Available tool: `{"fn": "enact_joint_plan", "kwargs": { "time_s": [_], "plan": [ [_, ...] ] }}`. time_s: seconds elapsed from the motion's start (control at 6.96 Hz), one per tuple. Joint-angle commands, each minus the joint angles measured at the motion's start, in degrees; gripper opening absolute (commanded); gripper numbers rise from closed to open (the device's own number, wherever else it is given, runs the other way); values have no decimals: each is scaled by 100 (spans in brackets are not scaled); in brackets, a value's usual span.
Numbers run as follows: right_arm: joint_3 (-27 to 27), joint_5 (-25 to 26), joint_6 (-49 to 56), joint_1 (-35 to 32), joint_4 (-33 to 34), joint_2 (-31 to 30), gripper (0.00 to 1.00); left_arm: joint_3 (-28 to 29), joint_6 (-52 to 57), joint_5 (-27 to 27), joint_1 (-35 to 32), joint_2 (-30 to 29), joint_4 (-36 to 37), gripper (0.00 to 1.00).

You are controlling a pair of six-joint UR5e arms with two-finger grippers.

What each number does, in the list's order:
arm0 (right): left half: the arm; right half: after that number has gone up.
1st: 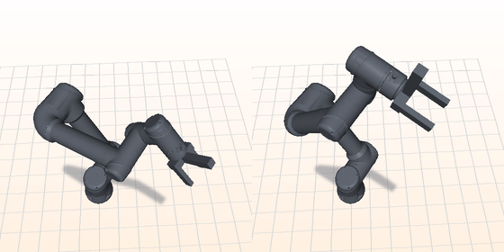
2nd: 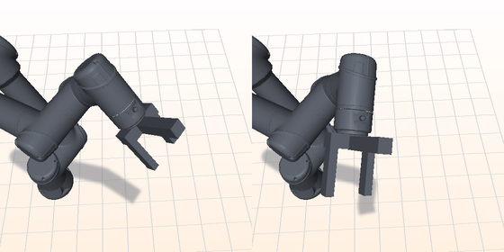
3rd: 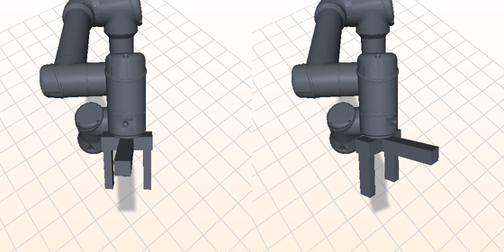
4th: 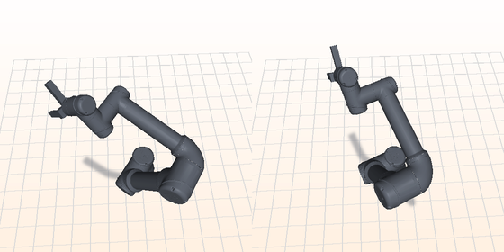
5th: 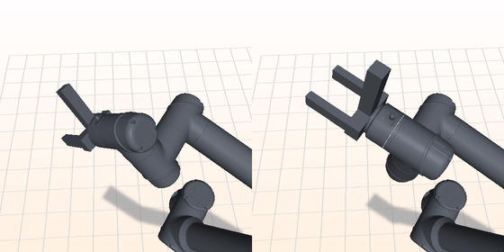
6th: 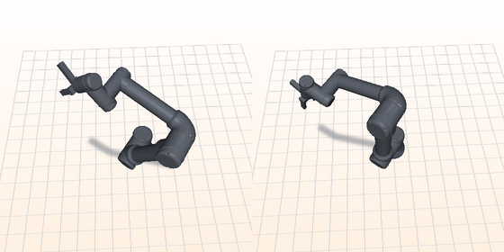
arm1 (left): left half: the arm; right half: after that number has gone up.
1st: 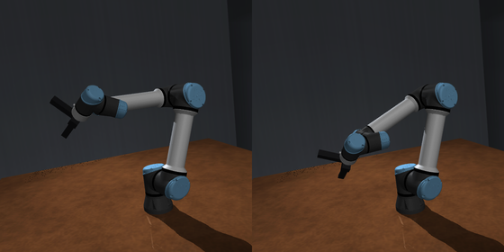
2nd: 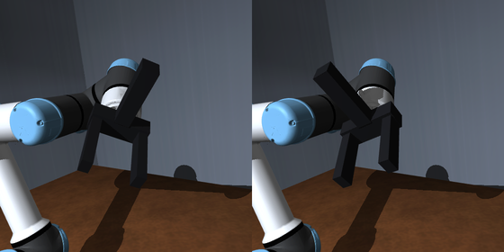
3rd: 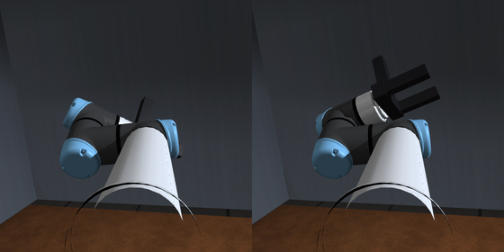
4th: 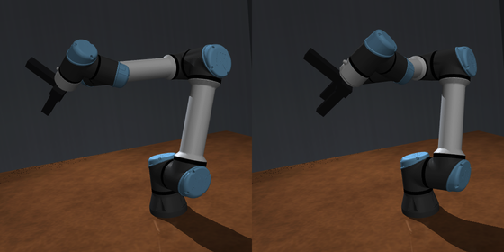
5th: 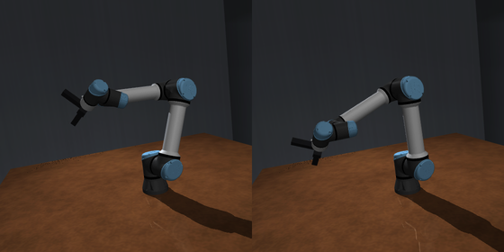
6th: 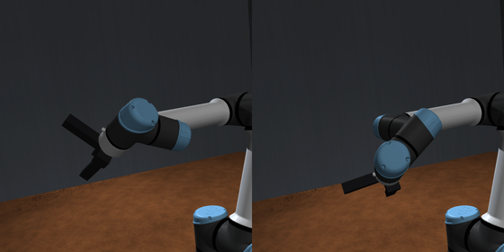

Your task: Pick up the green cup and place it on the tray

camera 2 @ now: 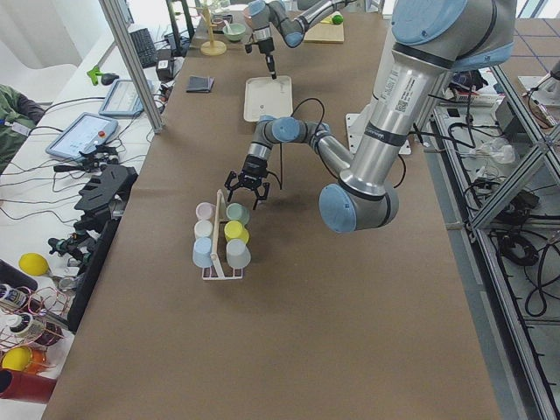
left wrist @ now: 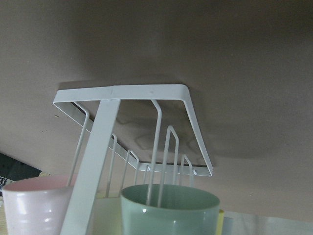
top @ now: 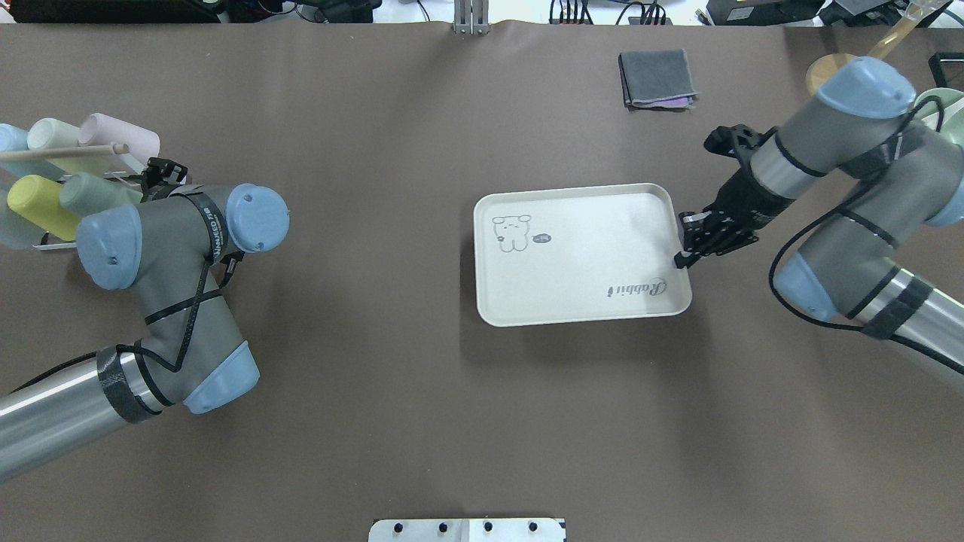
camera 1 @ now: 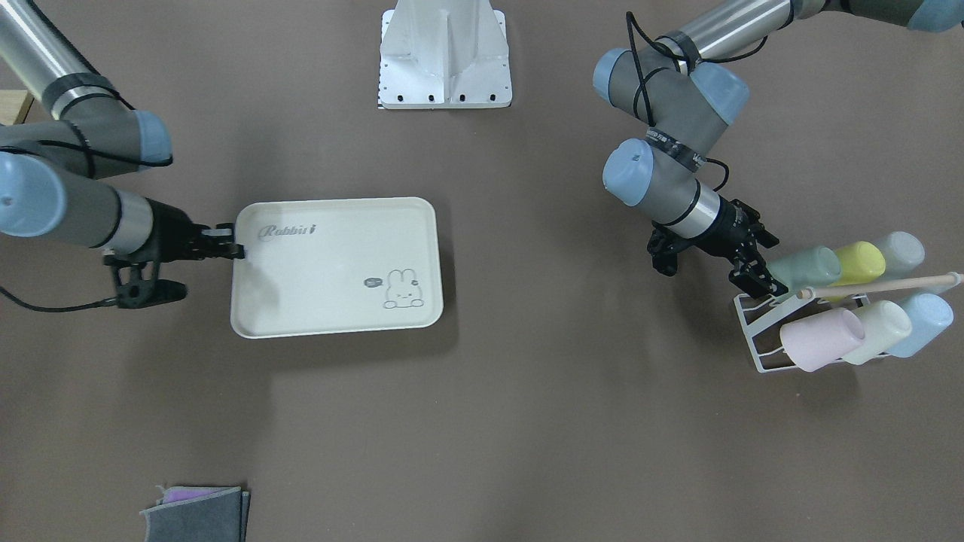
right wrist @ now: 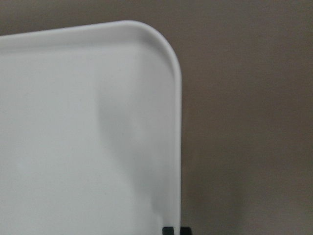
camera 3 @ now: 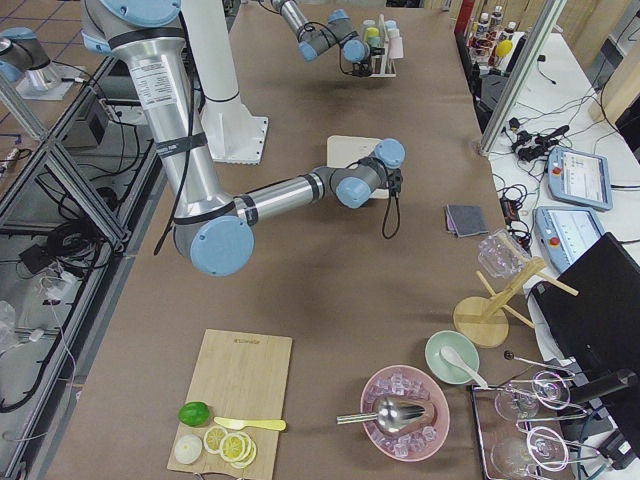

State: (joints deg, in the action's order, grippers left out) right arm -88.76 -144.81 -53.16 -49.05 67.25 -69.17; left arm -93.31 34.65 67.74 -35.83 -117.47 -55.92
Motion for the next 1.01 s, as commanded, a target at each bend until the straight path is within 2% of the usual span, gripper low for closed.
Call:
{"fn": "enact_joint_plan", "kwargs": {
  "time_s": [0.0, 0.57, 0.72, 0.86],
  "plan": [
    [16, 234, -613, 518, -10, 543, 0, 146, 15, -6, -38, 49, -226, 97],
    [34, 1014, -1135, 931, -10, 869, 0, 164, 15, -15, -56, 242, -384, 97],
    [43, 1268, -1379, 1010, -167, 887, 0, 251, 7, -6, -56, 260, -472, 97],
    [199, 1375, -1608, 1115, -664, 870, 0, 313, 7, -6, -38, 251, -499, 97]
  ]
}}
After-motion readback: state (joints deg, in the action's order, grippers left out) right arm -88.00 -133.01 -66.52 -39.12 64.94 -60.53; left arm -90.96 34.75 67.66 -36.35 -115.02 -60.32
